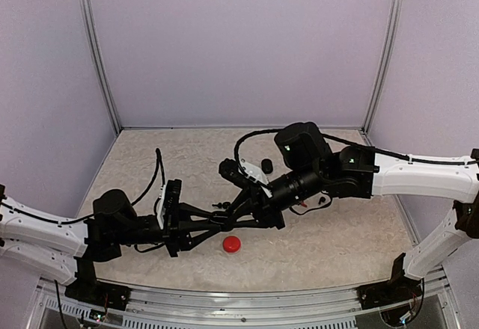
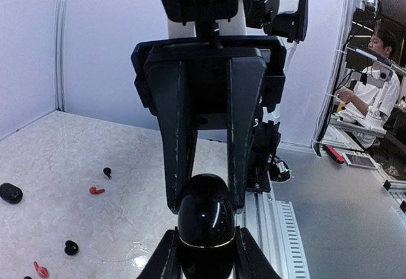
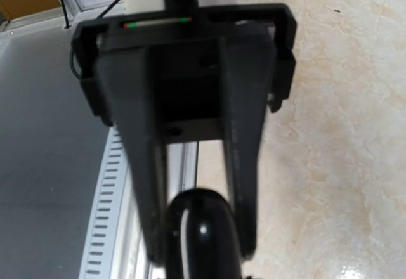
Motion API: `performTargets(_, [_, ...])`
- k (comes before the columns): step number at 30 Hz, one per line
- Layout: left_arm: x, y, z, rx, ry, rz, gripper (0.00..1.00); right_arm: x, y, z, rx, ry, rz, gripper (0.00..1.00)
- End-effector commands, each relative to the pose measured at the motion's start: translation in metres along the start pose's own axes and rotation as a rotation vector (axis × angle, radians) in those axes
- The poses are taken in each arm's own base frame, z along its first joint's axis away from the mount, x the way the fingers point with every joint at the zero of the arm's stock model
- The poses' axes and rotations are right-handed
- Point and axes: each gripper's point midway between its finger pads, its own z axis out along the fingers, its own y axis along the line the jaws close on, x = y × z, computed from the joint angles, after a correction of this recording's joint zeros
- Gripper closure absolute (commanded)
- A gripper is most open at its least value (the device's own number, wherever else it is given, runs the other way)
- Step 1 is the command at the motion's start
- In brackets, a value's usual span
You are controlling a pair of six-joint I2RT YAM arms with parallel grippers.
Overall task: Insert the wireless bluetooth earbuds into the charging case
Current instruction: Pass from the left arm to the right, then pass from the right arm to the left
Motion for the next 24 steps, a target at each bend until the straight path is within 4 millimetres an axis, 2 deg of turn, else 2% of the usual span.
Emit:
performTargets(1, [-0.008, 0.001, -0.003, -0.024, -0.027, 0.017, 0.64, -0.016, 0.007, -0.004, -0.014, -0.033, -0.029, 0.9])
performTargets(4, [-0.008, 0.002, -0.006, -0.035, -0.024, 0.018, 0.57, -0.02, 0.008, -0.005, -0.017, -0.041, -0.037, 0.91])
performTargets(10, [-0.006, 0.002, -0.006, -0.028, -0.023, 0.006, 0.53, -0.024, 0.009, -0.005, -0.025, -0.051, -0.044, 0.93])
performTargets(18, [-0.001, -0.002, 0.003, -0.001, -0.014, -0.009, 0.53, -0.029, 0.008, -0.004, -0.022, -0.051, -0.053, 0.93])
performTargets(24, [-0.002, -0.003, 0.005, 0.002, -0.018, -0.01, 0.54, -0.024, 0.006, 0.0, -0.022, -0.034, -0.046, 0.94])
